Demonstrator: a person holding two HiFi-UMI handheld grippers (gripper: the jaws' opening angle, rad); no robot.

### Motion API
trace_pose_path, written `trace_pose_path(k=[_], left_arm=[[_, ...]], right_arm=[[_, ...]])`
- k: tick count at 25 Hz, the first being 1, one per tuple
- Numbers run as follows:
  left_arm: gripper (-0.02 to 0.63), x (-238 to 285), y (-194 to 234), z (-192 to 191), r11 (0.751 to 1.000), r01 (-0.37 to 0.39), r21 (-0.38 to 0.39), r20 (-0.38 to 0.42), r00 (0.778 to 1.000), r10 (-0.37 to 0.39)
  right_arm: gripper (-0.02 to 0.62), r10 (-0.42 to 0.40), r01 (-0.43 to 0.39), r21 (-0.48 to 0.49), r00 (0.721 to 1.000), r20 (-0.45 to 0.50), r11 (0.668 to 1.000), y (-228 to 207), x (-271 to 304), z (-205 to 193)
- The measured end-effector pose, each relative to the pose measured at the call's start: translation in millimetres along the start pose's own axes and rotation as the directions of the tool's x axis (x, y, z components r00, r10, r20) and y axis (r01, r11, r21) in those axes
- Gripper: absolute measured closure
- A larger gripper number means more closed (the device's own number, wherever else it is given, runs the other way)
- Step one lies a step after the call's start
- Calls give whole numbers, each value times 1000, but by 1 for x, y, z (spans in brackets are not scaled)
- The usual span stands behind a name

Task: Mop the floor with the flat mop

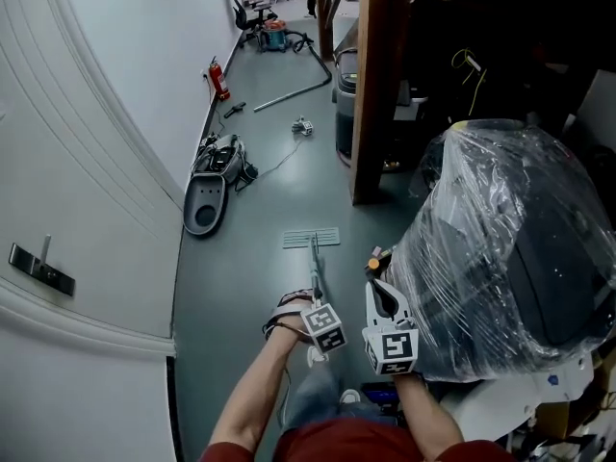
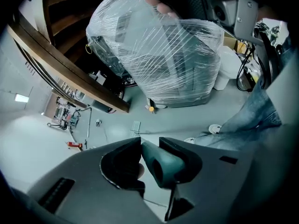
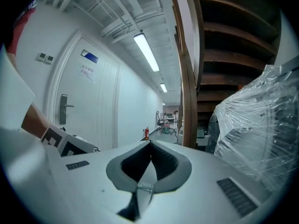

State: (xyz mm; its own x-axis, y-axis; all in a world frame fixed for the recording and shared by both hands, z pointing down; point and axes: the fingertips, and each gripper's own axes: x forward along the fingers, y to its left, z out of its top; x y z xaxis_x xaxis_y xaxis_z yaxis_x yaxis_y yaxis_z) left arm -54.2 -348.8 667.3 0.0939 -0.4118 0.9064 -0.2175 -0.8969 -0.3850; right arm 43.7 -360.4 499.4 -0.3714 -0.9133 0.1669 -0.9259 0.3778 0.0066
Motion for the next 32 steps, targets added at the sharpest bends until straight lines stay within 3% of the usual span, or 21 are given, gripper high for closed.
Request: trace_pose_path(k=[7, 18, 32], left_arm=[[474, -30, -58, 9, 1000, 11, 6, -22, 1000, -10], [473, -74, -142, 1, 1000, 15, 0, -24, 1000, -15], [474, -128, -222, -50, 999, 34, -5, 22, 999, -33]], right_arm=[[577, -21, 20, 26, 999, 37, 999, -9, -62, 3], [577, 0, -1, 35, 1000, 19, 999, 23, -148, -12], [577, -11, 11, 11, 1000, 11, 1000, 111, -216, -16]])
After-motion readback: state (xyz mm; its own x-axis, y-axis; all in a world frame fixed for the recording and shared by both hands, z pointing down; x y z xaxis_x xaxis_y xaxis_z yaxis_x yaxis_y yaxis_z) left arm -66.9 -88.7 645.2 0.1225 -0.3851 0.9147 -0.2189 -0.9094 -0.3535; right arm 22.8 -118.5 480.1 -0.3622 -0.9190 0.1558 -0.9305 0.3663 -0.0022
